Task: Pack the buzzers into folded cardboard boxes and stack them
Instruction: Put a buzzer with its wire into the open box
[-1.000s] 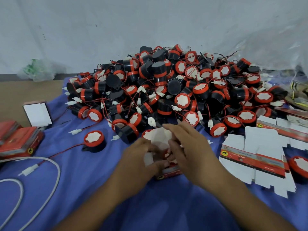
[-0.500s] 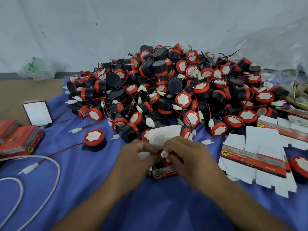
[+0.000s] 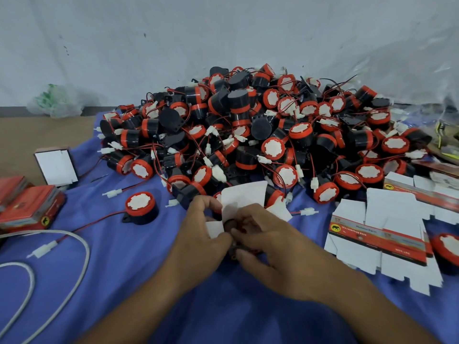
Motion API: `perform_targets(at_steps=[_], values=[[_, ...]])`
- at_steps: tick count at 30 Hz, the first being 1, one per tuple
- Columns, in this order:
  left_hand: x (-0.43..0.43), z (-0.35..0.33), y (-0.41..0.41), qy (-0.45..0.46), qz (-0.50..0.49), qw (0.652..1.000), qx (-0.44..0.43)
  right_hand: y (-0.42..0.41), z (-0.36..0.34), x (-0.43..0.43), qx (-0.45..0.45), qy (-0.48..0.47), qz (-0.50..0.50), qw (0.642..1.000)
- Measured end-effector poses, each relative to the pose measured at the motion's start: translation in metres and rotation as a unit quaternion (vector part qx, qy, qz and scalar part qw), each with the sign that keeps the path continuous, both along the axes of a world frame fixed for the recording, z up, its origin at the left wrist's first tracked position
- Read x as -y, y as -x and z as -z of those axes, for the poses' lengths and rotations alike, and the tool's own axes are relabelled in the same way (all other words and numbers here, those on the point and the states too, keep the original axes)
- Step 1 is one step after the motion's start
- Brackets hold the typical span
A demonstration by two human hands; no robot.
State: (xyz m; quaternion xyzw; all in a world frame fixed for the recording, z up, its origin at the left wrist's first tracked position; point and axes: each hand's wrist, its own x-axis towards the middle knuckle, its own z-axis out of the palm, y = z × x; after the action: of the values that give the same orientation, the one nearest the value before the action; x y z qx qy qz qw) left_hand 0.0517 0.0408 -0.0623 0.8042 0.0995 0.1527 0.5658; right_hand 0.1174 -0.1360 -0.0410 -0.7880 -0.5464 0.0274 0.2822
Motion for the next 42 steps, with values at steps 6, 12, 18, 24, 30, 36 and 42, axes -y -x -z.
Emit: perform_targets(at_steps=[6,12,18,24,30,36,42], values=[[0.006,0.003,0.001,0.039,-0.014,0.999,0.03,0.002,0.001,-0.005,0.086,0.104,0.078,0.988],[0.009,-0.004,-0.002,0.084,-0.093,0.987,0.1,0.006,0.003,-0.014,0.097,0.131,0.153,0.975],[0.014,0.003,0.005,-0.208,0.032,0.972,0.107,-0.003,0.004,-0.008,0.101,0.064,0.102,0.988],[0.01,0.008,0.005,-0.198,0.029,0.978,0.059,-0.039,-0.018,0.034,-0.039,-0.094,0.191,0.976],[0.008,0.006,-0.001,-0.103,0.044,0.993,0.043,-0.045,-0.012,0.034,-0.322,-0.106,0.265,0.903],[0.002,0.007,0.001,-0.082,0.073,0.993,0.047,-0.029,0.011,0.006,-0.294,-0.114,0.238,0.919],[-0.003,0.012,0.0,-0.097,0.109,0.984,0.1,-0.033,0.013,0.006,-0.255,-0.141,0.156,0.944]])
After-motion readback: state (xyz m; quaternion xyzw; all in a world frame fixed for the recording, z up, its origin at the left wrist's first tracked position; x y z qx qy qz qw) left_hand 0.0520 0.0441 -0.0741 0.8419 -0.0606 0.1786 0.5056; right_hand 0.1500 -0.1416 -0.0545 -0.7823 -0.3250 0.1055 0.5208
